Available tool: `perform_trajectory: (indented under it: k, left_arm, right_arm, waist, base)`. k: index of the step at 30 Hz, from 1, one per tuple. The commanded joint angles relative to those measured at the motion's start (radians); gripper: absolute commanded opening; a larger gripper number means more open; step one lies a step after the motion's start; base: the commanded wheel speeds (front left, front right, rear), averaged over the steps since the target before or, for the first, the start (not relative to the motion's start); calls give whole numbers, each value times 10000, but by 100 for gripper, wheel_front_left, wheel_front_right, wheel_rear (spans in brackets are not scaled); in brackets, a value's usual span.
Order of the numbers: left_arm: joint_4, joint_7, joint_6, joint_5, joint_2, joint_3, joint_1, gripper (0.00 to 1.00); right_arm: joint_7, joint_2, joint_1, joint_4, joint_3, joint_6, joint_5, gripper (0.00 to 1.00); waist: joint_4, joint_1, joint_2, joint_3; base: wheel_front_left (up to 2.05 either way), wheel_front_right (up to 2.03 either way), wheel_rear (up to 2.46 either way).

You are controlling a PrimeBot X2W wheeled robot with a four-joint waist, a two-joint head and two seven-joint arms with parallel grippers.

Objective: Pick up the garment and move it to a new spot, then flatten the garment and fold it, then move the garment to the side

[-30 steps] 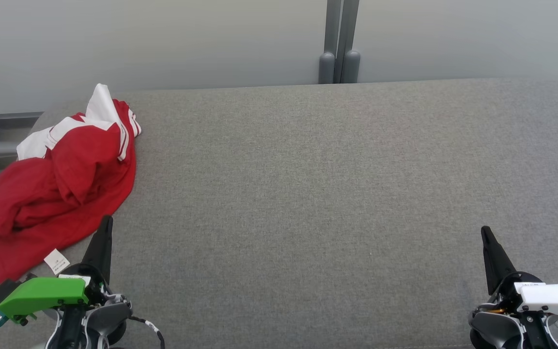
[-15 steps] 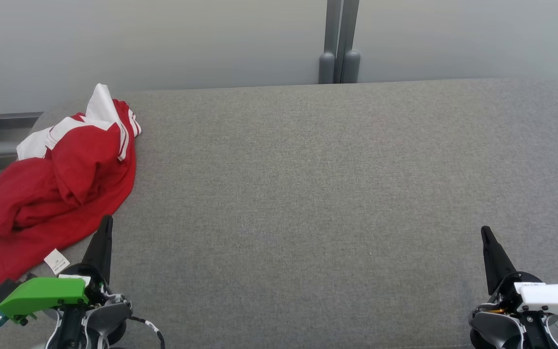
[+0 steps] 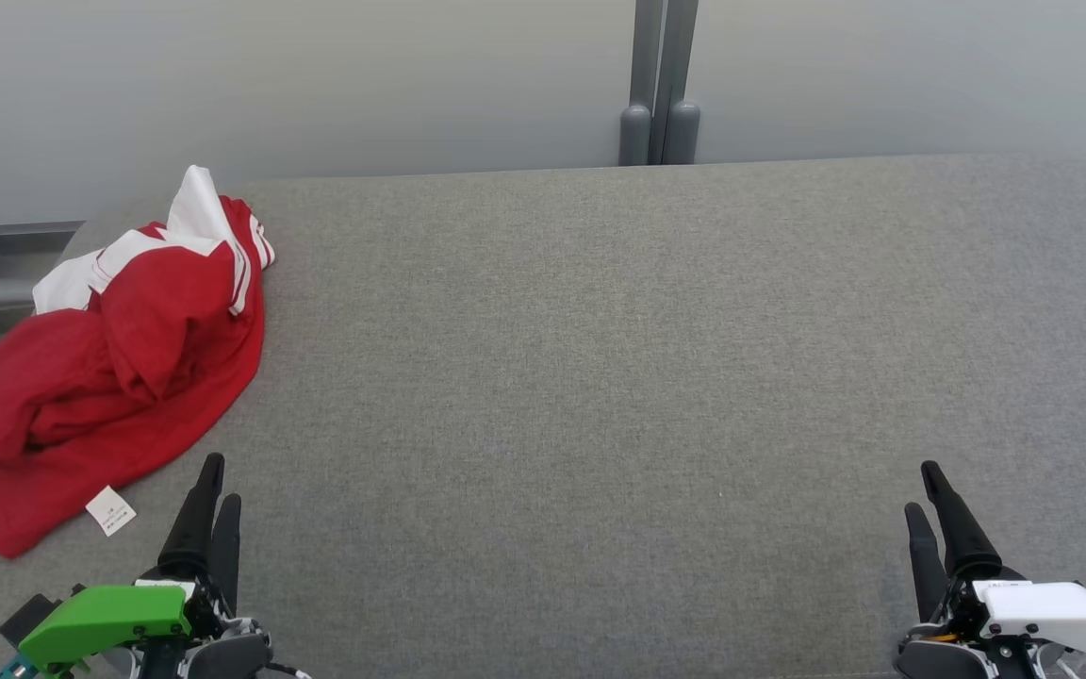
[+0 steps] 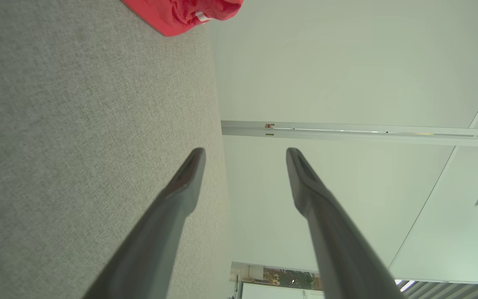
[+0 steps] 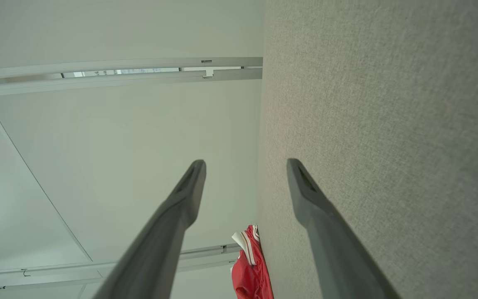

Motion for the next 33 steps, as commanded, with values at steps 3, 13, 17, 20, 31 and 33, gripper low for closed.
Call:
perform_trajectory:
  k: [3,13,17,20,31,33]
  left_arm:
    - [-252,-252,-15,240,45,-96,-19,100]
    - [-293,-824,-5,1150,58,-26,175,100]
    - [-297,-1034,81,1604,63,-92,217,100]
    - [-323,-1187,155,1927,67,-151,249,100]
    - [-541,-1662,433,3568,78,-334,385,100]
    - [-581,-1755,472,3982,80,-428,416,100]
  right_arm:
    - [-181,-44,-252,-52,223,3,-235,100]
    - [-542,-60,-524,245,657,3,-976,100]
    - [-670,-67,-619,390,755,3,-1449,100]
    - [-763,-71,-691,528,809,3,-1919,100]
    - [-1055,-83,-943,956,991,4,-3425,100]
    - [-1109,-86,-1011,1046,1012,4,-3843,100]
  waist:
    - [-9,0,0,-28]
    - [-33,0,0,-103]
    - [-37,0,0,-133]
    - [-38,0,0,-157]
    - [-44,0,0,-238]
    - [-43,0,0,-251]
  base:
    - [0,0,0]
    - [0,0,0]
    - [0,0,0]
    - [0,0,0]
    - [0,0,0]
    - [0,0,0]
